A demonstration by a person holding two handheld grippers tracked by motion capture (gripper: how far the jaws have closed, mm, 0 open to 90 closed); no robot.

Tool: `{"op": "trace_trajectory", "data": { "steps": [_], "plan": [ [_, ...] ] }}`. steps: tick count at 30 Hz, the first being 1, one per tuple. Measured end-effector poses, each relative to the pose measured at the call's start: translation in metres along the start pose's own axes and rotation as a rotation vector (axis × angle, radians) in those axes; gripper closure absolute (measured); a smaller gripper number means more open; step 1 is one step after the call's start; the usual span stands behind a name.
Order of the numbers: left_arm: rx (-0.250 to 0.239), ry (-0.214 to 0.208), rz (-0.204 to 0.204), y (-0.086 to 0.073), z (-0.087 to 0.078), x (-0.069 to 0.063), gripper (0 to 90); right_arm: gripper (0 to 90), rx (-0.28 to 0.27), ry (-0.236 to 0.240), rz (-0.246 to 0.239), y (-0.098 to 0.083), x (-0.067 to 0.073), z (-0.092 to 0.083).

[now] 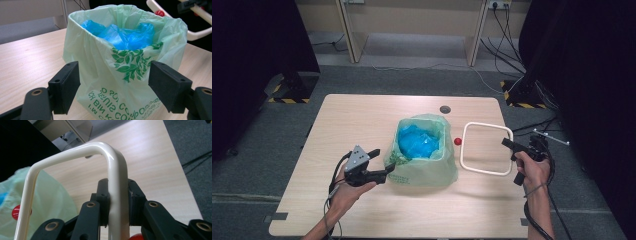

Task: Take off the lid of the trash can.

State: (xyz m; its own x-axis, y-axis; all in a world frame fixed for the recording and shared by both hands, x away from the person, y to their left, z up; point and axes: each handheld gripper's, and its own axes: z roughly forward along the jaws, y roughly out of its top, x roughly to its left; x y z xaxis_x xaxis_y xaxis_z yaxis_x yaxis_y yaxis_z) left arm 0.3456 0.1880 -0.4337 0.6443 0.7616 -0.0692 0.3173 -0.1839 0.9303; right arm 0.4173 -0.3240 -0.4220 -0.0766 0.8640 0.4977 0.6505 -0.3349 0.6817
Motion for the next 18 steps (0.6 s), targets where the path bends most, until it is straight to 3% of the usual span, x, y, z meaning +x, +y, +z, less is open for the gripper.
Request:
{"op": "trace_trajectory", "data": {
  "steps": [9, 15, 18],
  "plan": [
    [0.008, -0.003, -0.005, -0.003, 0.001, 0.001, 24.7, 75.6, 0.041, -0.056, 0.044, -0.027, -0.029, 0.015],
    [0.015, -0.012, -0.003, -0.006, 0.003, -0.001, 24.7, 75.5, 0.059, -0.076, 0.043, -0.036, -0.034, 0.024],
    [0.010, -0.026, -0.008, -0.007, 0.002, -0.001, 24.4, 75.4, 0.090, -0.103, 0.015, -0.043, -0.039, 0.031]
  ]
}}
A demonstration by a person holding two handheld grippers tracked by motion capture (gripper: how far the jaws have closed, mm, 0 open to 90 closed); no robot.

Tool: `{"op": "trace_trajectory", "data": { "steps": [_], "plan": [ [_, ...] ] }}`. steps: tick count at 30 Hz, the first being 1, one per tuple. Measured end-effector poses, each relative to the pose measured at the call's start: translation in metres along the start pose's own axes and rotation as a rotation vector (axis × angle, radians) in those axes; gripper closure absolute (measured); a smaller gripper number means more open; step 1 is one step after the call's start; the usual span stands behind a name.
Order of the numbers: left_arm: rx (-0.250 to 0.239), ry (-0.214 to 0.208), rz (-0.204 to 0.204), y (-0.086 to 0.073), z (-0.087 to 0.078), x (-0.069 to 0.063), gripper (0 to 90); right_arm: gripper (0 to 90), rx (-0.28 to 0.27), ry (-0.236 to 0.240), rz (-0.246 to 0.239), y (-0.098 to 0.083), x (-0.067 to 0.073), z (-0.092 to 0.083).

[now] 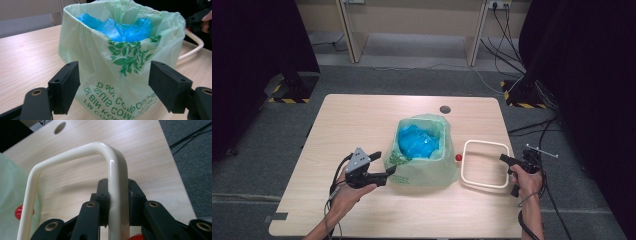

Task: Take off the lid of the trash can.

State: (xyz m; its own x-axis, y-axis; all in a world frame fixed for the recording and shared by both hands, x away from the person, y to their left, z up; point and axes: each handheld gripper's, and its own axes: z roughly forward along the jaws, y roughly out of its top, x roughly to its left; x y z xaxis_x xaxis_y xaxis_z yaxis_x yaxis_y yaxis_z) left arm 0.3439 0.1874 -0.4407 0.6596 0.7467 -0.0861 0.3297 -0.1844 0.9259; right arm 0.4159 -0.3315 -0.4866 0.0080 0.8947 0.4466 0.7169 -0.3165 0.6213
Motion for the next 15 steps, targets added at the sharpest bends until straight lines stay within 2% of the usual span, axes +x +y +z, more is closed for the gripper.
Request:
{"op": "trace_trajectory", "data": {
  "steps": [7, 10, 12, 14, 15],
  "plan": [
    [0.005, -0.006, -0.004, -0.004, 0.000, 0.000, 23.5, 75.4, 0.021, -0.065, -0.026, -0.009, -0.006, 0.008],
    [0.011, -0.011, -0.001, -0.005, 0.001, -0.002, 23.3, 75.2, 0.023, -0.078, -0.035, -0.011, -0.006, 0.010],
    [0.013, -0.013, 0.001, -0.006, 0.002, -0.003, 23.1, 74.5, 0.015, -0.097, -0.062, -0.013, -0.004, 0.011],
    [0.015, -0.014, 0.002, -0.006, 0.003, -0.004, 22.9, 72.8, 0.014, -0.107, -0.073, -0.013, -0.002, 0.011],
    [0.018, -0.015, 0.004, -0.007, 0.004, -0.005, 22.7, 67.2, 0.008, -0.128, -0.097, -0.014, 0.001, 0.012]
  ]
}}
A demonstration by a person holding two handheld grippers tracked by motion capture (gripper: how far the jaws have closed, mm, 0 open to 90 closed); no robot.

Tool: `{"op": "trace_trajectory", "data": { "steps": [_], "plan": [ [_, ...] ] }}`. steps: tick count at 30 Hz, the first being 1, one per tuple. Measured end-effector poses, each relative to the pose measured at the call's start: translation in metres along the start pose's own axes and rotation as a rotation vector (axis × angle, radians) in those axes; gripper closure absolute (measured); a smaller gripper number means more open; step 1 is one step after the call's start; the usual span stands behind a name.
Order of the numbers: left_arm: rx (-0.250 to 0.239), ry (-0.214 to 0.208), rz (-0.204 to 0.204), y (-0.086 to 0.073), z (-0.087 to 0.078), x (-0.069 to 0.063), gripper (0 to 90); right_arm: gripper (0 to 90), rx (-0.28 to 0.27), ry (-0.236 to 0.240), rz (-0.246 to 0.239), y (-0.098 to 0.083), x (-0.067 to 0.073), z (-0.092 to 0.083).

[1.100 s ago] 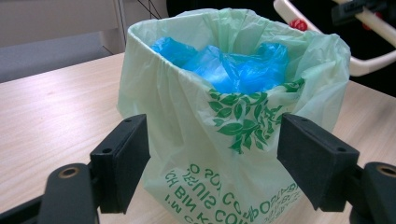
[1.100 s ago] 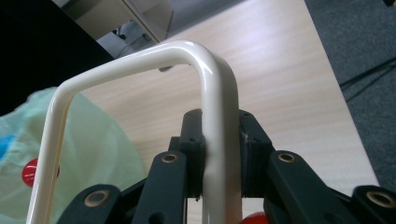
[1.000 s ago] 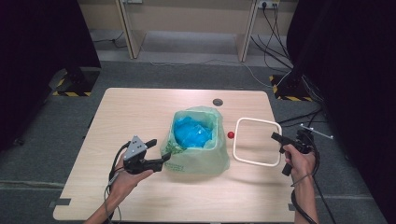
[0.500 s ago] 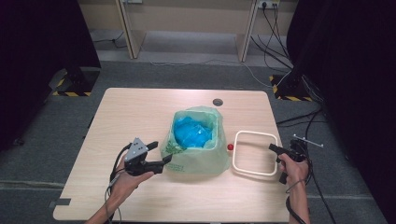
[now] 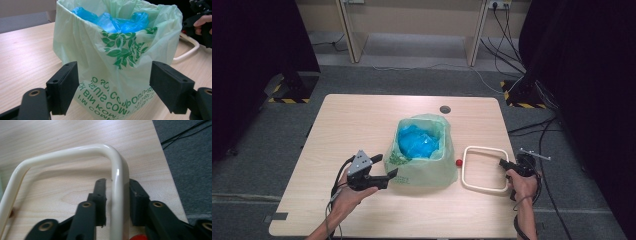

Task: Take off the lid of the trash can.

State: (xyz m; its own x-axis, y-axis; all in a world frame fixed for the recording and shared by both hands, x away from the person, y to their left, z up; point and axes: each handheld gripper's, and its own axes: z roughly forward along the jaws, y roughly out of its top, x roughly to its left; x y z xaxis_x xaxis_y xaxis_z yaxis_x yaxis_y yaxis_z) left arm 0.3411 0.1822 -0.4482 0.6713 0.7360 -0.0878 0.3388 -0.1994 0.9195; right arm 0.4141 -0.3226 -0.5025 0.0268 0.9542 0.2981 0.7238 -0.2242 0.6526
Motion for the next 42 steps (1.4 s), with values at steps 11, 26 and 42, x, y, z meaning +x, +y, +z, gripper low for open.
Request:
{"op": "trace_trajectory", "data": {
  "steps": [11, 26, 42],
  "plan": [
    [-0.001, -0.005, -0.001, 0.000, 0.000, -0.001, 22.4, 43.2, -0.016, -0.078, -0.087, 0.005, 0.016, -0.009],
    [0.007, -0.020, -0.007, -0.002, 0.001, 0.000, 22.3, 31.8, -0.112, 0.012, -0.135, 0.020, 0.050, -0.033],
    [0.006, -0.033, -0.034, 0.002, 0.001, -0.001, 20.1, 26.8, -0.105, 0.103, -0.196, 0.020, 0.084, -0.034]
  ]
}}
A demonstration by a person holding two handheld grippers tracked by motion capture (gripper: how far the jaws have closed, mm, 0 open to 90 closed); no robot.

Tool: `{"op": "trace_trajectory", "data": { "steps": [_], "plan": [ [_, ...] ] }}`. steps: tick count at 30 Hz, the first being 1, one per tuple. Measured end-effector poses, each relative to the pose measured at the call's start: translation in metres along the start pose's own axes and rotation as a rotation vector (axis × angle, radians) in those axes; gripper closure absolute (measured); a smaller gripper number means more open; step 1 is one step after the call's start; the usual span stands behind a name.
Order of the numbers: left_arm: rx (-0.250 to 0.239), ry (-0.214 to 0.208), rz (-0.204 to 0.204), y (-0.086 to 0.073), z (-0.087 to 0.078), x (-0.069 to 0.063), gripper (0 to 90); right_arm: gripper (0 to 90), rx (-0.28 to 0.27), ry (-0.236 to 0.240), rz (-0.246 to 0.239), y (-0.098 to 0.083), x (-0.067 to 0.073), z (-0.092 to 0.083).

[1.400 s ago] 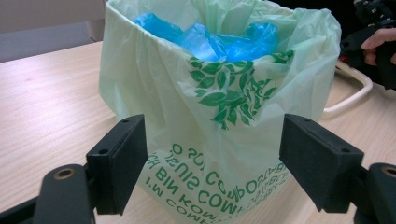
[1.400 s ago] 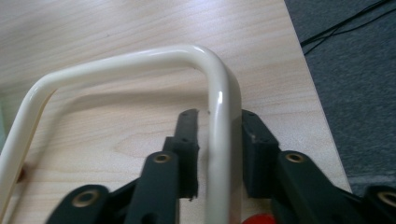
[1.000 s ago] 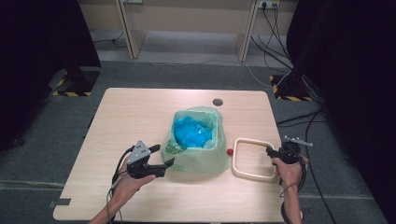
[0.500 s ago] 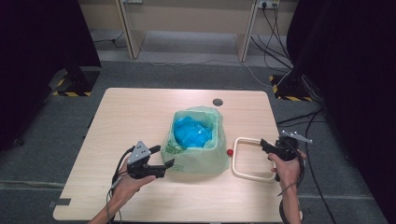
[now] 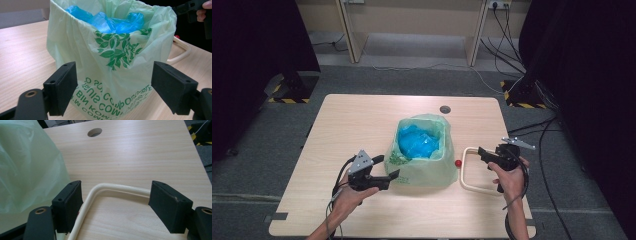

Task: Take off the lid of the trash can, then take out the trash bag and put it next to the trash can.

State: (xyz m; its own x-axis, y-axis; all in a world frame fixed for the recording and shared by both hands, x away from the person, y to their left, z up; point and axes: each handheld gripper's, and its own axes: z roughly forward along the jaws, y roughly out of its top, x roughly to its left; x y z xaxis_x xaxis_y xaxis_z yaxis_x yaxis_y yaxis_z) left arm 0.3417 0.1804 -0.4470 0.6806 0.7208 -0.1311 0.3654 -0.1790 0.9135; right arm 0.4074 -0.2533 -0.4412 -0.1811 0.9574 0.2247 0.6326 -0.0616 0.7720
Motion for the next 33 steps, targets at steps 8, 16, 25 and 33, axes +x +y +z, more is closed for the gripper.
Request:
{"op": "trace_trajectory", "data": {
  "steps": [8, 16, 25, 33],
  "plan": [
    [0.004, -0.003, 0.002, -0.001, 0.000, -0.001, 19.4, 26.4, 0.017, 0.022, -0.013, -0.002, 0.009, 0.003],
    [0.002, -0.007, 0.001, -0.001, -0.001, -0.002, 19.4, 26.3, 0.025, 0.037, -0.032, -0.002, 0.018, 0.005],
    [0.009, -0.013, 0.006, 0.000, 0.004, -0.004, 19.0, 26.3, 0.008, 0.059, -0.027, 0.002, 0.022, 0.002],
    [0.019, 0.008, 0.043, 0.003, 0.010, -0.010, 19.3, 26.3, 0.014, 0.068, -0.026, 0.003, 0.026, 0.003]
  ]
}}
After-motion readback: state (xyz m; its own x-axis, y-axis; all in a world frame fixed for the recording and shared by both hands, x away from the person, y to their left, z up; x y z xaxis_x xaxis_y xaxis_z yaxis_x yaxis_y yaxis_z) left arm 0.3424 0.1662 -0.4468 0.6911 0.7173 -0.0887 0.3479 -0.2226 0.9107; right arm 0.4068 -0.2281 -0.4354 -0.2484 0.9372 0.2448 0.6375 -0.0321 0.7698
